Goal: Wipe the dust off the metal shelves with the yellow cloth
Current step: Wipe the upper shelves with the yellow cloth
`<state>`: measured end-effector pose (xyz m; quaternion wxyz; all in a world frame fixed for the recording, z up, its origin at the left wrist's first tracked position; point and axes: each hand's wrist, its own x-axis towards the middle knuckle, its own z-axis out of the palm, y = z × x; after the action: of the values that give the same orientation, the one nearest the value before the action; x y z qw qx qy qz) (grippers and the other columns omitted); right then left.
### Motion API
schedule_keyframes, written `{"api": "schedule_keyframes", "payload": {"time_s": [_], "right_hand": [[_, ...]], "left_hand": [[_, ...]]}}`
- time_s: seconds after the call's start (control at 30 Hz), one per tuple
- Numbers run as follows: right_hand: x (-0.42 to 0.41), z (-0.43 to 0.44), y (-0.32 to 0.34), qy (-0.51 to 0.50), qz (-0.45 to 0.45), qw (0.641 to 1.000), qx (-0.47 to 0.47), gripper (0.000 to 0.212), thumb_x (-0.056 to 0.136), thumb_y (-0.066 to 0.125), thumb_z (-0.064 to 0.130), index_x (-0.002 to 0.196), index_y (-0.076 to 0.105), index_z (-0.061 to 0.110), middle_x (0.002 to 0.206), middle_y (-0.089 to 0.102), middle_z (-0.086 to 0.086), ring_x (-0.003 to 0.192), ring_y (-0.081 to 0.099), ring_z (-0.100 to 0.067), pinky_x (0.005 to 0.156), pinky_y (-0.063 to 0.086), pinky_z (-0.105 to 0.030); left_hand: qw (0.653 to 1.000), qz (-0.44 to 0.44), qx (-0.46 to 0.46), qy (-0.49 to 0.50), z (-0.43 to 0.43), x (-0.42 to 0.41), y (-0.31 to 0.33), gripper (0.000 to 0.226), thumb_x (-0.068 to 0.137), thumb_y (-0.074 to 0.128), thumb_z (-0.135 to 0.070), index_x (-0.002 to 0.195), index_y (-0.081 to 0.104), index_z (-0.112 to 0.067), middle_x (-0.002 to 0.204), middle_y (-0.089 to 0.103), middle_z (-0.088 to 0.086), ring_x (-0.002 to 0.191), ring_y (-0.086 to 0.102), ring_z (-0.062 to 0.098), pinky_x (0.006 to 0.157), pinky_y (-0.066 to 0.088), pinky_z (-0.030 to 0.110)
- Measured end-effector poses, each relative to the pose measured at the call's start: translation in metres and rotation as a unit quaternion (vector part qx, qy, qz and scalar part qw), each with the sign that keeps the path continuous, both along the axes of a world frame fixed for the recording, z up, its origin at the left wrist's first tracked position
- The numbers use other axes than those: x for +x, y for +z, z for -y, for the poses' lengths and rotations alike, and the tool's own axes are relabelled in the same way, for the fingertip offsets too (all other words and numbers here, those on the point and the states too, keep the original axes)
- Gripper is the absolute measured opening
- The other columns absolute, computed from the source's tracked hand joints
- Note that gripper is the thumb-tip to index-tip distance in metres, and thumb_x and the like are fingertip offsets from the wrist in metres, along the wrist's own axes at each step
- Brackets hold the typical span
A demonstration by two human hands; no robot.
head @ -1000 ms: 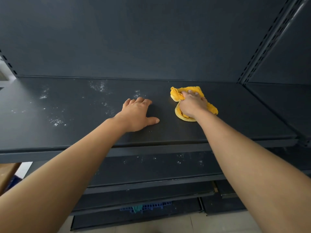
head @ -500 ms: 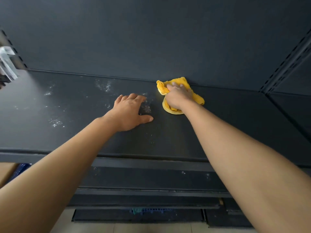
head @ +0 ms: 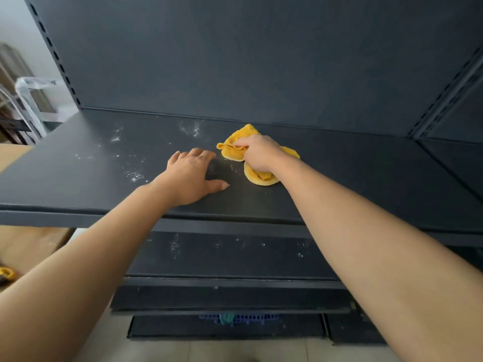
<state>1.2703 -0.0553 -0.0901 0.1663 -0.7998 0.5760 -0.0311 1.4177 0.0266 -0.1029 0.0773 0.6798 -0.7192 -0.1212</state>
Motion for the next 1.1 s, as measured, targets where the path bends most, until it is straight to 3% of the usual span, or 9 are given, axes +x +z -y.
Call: {"api": "schedule_keyframes", "payload": {"time_s": [0.2,0.33,0.6,0.87,1.1], "right_hand": [[-0.038,-0.037,-0.021,-0.136,-0.027,0.988,-0.07,0.052,0.095,0.031,0.009,0.141,0.041,0.031,0.151,0.034,0.002,0.135,0.034,-0.029,0.109,0.026,-0.045],[-0.018,-0.054,-0.022,-0.203,-0.069,0.975,-0.057,0.046,0.097,0.034,0.016,0.142,0.038,0.023,0.154,0.027,-0.002,0.14,0.024,-0.03,0.112,0.02,-0.048],[0.04,-0.048,-0.018,-0.124,-0.043,0.991,-0.002,0.055,0.097,0.036,0.014,0.149,0.023,0.024,0.16,0.009,-0.001,0.147,0.002,-0.029,0.116,0.004,-0.051],[0.035,0.0,-0.019,-0.114,-0.064,0.991,0.006,0.058,0.099,0.032,0.019,0.152,0.01,0.026,0.16,-0.001,-0.002,0.147,-0.002,-0.03,0.117,0.0,-0.052],[0.052,0.036,-0.019,-0.081,-0.082,0.993,-0.004,0.056,0.097,0.025,0.016,0.151,0.014,0.026,0.16,0.005,-0.001,0.146,0.001,-0.03,0.116,0.001,-0.053]], "left_hand": [[0.998,-0.007,-0.004,-0.069,-0.015,-0.006,-0.005,0.067,0.088,0.05,-0.05,0.143,0.029,-0.019,0.145,0.035,0.007,0.135,0.032,0.028,0.117,0.013,0.039],[0.997,-0.004,-0.014,-0.078,-0.026,-0.001,-0.009,0.065,0.09,0.047,-0.051,0.143,0.03,-0.017,0.144,0.037,0.008,0.134,0.033,0.028,0.117,0.012,0.04],[0.998,-0.001,-0.02,-0.053,-0.022,0.019,-0.008,0.057,0.092,0.047,-0.044,0.14,0.033,-0.018,0.144,0.038,0.007,0.133,0.034,0.029,0.116,0.014,0.041],[1.0,0.004,-0.011,-0.013,-0.002,0.033,-0.005,0.062,0.092,0.047,-0.046,0.144,0.028,-0.019,0.148,0.033,0.007,0.137,0.029,0.029,0.118,0.011,0.042],[1.0,0.008,-0.005,0.025,-0.002,0.051,-0.009,0.064,0.09,0.047,-0.051,0.143,0.029,-0.019,0.146,0.035,0.006,0.136,0.029,0.028,0.118,0.01,0.041]]}}
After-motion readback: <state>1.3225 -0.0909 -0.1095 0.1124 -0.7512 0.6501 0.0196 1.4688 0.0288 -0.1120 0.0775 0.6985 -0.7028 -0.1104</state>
